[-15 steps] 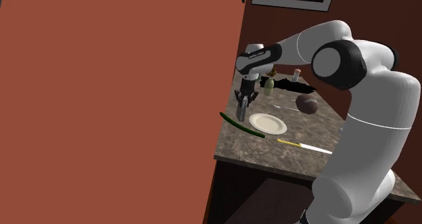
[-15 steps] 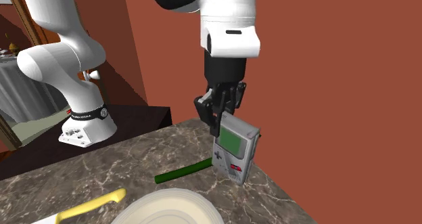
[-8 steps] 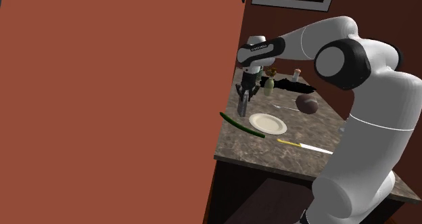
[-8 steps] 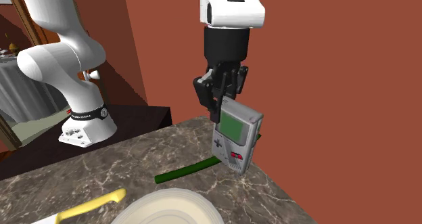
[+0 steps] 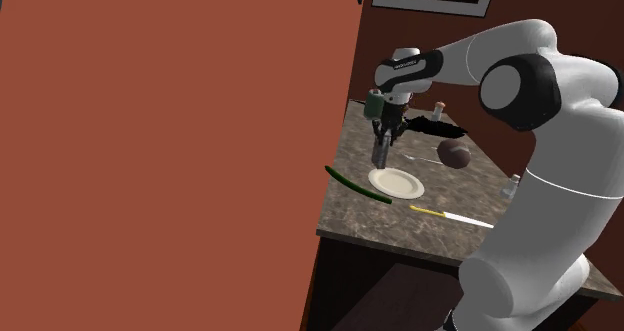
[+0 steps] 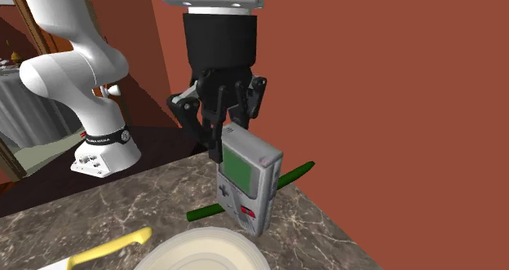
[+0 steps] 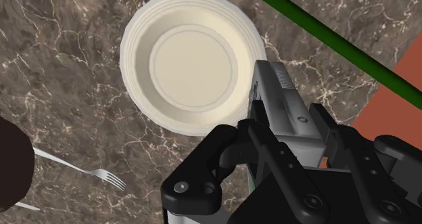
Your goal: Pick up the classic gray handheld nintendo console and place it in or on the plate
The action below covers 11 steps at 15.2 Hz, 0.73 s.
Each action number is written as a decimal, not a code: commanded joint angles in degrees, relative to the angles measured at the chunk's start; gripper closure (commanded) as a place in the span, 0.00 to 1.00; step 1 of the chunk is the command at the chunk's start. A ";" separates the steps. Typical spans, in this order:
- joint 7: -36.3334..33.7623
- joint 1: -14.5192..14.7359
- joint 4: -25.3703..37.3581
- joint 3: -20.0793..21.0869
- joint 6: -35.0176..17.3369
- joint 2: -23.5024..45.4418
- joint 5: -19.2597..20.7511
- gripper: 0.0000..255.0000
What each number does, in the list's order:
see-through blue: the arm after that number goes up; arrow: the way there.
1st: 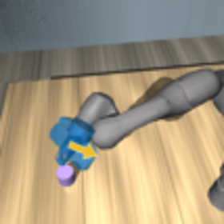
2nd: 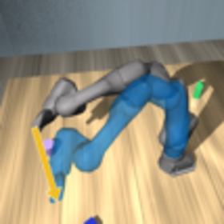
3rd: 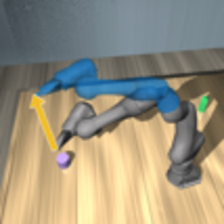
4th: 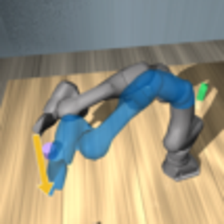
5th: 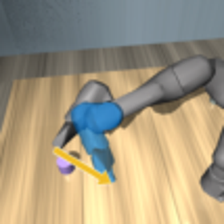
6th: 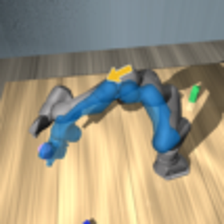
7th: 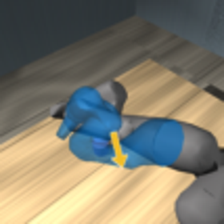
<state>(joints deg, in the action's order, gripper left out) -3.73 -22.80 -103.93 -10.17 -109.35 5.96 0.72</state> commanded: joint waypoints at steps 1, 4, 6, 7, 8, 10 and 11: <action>2.73 -1.44 0.68 -1.17 0.86 -0.30 -0.05 1.00; 6.58 -3.53 1.59 -2.89 1.92 -0.53 -0.15 1.00; 9.19 -4.95 2.55 -4.05 2.71 -0.41 -0.29 1.00; 10.55 -5.69 3.15 -4.64 3.14 -0.25 -0.39 1.00; 10.54 -5.69 2.48 -4.64 2.39 -0.17 -0.41 1.00; 10.54 -5.69 1.15 -4.63 0.89 0.00 -0.45 1.00; 10.55 -5.70 0.55 -4.63 0.15 0.14 -0.49 1.00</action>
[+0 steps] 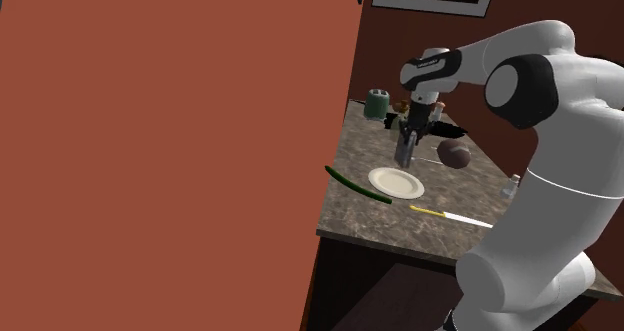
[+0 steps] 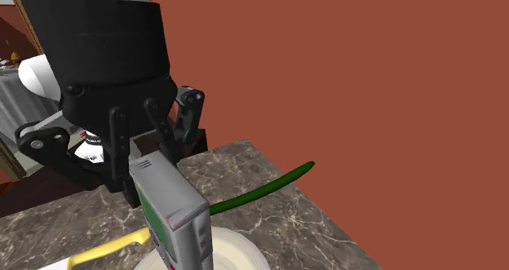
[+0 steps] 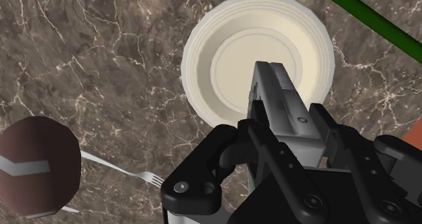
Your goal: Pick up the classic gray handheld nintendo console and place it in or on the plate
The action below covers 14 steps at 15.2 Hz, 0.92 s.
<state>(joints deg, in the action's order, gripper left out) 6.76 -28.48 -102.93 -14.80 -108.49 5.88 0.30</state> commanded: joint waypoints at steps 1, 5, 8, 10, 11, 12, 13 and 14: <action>0.07 -0.02 -1.07 0.00 -1.45 0.34 -0.10 1.00; 0.12 -0.05 -3.39 0.02 -4.38 0.97 -0.27 1.00; 0.19 -0.09 -4.99 0.04 -6.56 1.57 -0.43 1.00; 0.24 -0.11 -5.98 0.05 -8.01 2.03 -0.56 1.00; 0.28 -0.13 -6.46 0.06 -8.72 2.28 -0.63 1.00; 0.31 -0.14 -6.93 0.07 -9.44 2.53 -0.71 1.00; 0.35 -0.16 -7.38 0.08 -10.15 2.80 -0.78 1.00; 0.39 -0.18 -7.82 0.09 -10.86 3.08 -0.87 1.00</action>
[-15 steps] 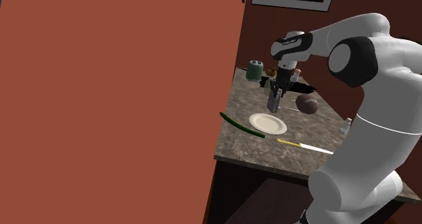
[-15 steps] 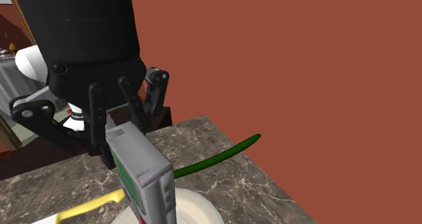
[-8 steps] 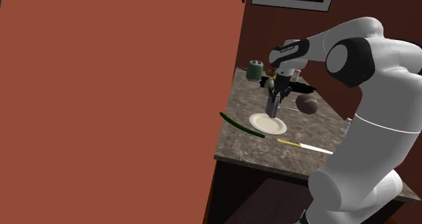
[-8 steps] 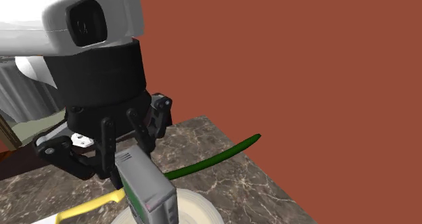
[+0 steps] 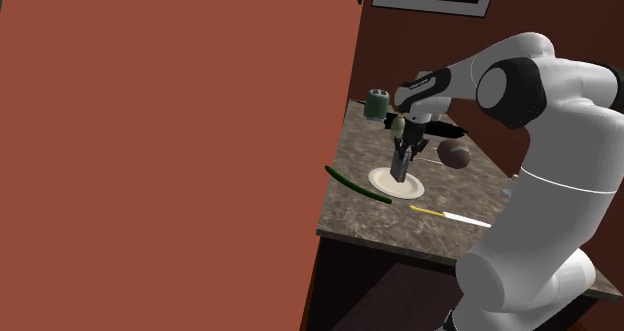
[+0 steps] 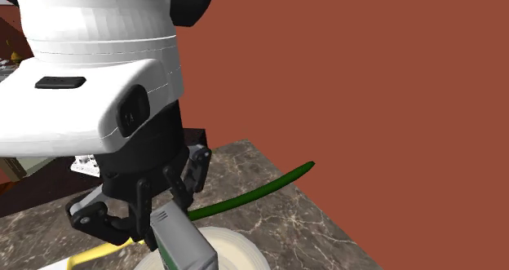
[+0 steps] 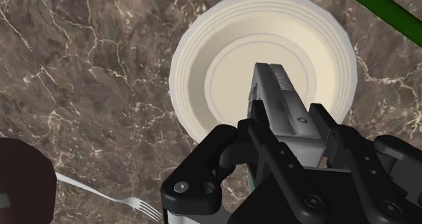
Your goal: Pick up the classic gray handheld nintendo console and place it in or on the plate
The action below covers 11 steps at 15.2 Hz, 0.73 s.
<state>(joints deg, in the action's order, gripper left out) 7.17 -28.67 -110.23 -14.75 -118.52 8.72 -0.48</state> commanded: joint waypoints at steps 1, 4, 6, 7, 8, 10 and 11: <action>0.03 0.00 -0.95 0.05 -1.53 0.54 -0.17 1.00; 0.14 -0.06 -1.99 0.09 -3.33 1.31 -0.40 1.00; 0.15 -0.06 -1.98 0.09 -3.33 1.33 -0.40 1.00; 0.15 -0.06 -1.98 0.09 -3.33 1.33 -0.40 1.00; 0.15 -0.06 -1.98 0.09 -3.33 1.33 -0.40 1.00; 0.15 -0.06 -1.98 0.09 -3.33 1.33 -0.40 1.00; 0.15 -0.06 -1.98 0.09 -3.33 1.33 -0.40 1.00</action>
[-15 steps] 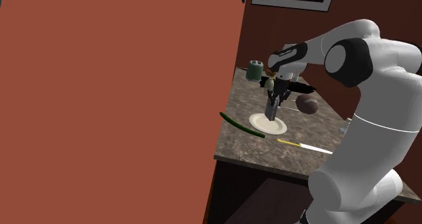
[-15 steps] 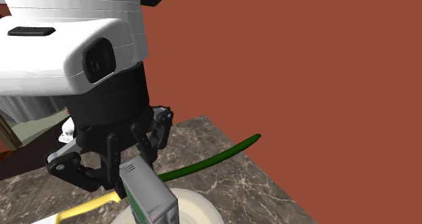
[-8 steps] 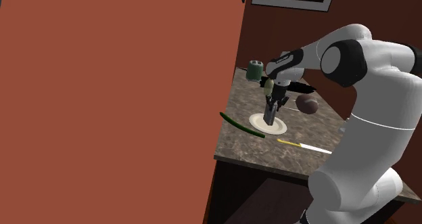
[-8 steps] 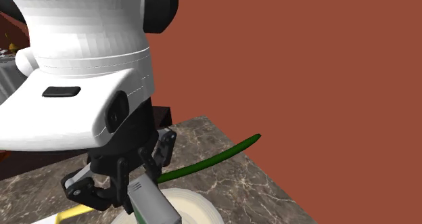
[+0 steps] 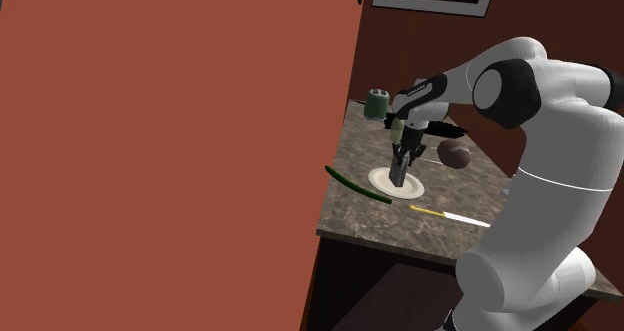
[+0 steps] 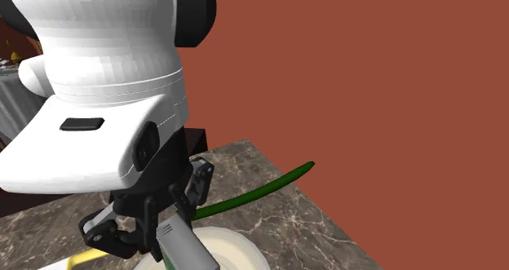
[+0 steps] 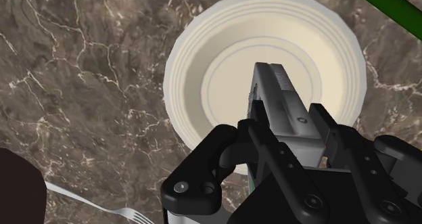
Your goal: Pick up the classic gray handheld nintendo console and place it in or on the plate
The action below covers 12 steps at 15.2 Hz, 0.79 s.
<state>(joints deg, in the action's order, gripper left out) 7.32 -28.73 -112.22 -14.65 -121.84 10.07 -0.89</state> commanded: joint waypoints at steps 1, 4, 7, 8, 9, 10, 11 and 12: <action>0.00 0.00 0.02 0.00 -0.01 -0.01 0.00 0.00; 0.00 0.00 0.02 0.00 -0.01 -0.02 0.00 0.00; -0.16 0.08 1.03 -0.03 1.76 -0.80 0.24 0.00; -0.30 0.15 2.13 -0.05 3.54 -1.50 0.45 0.00; -0.43 0.21 3.30 -0.06 5.33 -2.14 0.63 0.00; -0.52 0.26 4.29 -0.06 6.75 -2.59 0.76 0.00; -0.52 0.26 4.29 -0.06 6.75 -2.59 0.76 0.00; -0.52 0.26 4.27 -0.06 6.75 -2.60 0.76 0.00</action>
<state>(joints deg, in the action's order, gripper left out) 6.91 -28.53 -108.06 -14.73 -115.58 7.80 -0.23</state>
